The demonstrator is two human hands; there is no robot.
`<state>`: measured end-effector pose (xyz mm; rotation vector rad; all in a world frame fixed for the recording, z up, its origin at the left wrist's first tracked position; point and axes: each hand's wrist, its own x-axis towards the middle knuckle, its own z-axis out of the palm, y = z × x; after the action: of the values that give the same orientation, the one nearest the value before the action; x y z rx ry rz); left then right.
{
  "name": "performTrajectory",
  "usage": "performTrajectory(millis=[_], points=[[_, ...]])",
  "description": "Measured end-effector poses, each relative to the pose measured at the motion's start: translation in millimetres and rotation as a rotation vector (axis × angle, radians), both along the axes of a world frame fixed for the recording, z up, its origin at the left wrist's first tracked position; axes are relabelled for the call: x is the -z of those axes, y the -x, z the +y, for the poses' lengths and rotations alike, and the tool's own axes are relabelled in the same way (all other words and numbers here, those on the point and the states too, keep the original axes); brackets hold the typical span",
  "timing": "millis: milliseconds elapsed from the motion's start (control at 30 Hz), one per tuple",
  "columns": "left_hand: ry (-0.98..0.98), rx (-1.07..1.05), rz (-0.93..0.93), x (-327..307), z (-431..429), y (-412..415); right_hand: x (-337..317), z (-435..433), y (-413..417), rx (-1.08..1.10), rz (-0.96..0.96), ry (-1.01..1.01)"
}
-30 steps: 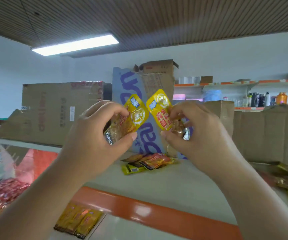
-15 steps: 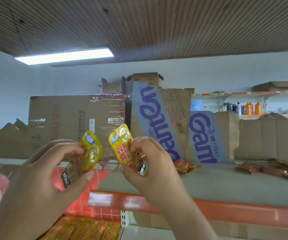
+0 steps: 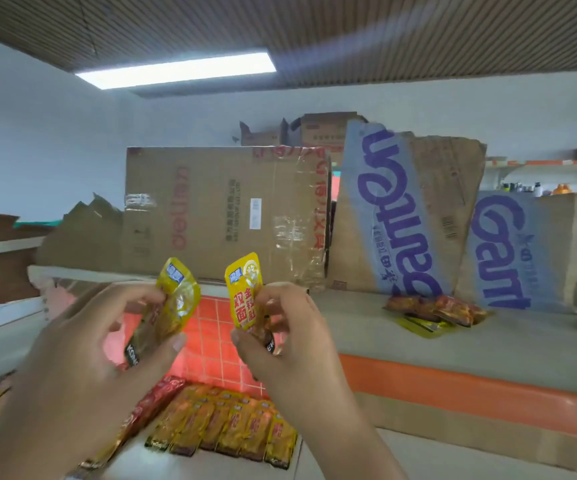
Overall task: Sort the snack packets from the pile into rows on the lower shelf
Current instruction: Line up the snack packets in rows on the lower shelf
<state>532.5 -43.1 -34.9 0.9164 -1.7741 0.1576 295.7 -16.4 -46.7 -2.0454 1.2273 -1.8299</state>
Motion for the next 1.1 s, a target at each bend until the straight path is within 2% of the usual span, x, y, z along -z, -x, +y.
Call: performTrajectory(millis=[167, 367, 500, 700, 867, 1100], points=[[-0.125, -0.013, -0.035, 33.5, -28.8, -20.0, 42.9, -60.3, -48.3, -0.058, -0.089, -0.1], [-0.329, -0.083, -0.037, 92.6, -104.4, -46.7, 101.9, -144.6, -78.4, -0.052, -0.095, -0.271], [-0.445, -0.059, -0.011, 129.2, -155.8, -52.3, 135.6, -188.9, -82.8, -0.018, -0.074, -0.401], [-0.62, 0.007, 0.008, 186.2, -211.1, -43.5, 189.2, -226.5, -73.7, 0.198, 0.048, -0.517], [-0.75, 0.101, -0.022, 236.3, -245.0, -24.5, 236.9, -239.9, -59.7, 0.402, 0.117, -0.716], [-0.846, 0.131, -0.303, 288.3, -285.6, 9.5, 289.5, -241.0, -65.0, 0.73, 0.184, -0.918]])
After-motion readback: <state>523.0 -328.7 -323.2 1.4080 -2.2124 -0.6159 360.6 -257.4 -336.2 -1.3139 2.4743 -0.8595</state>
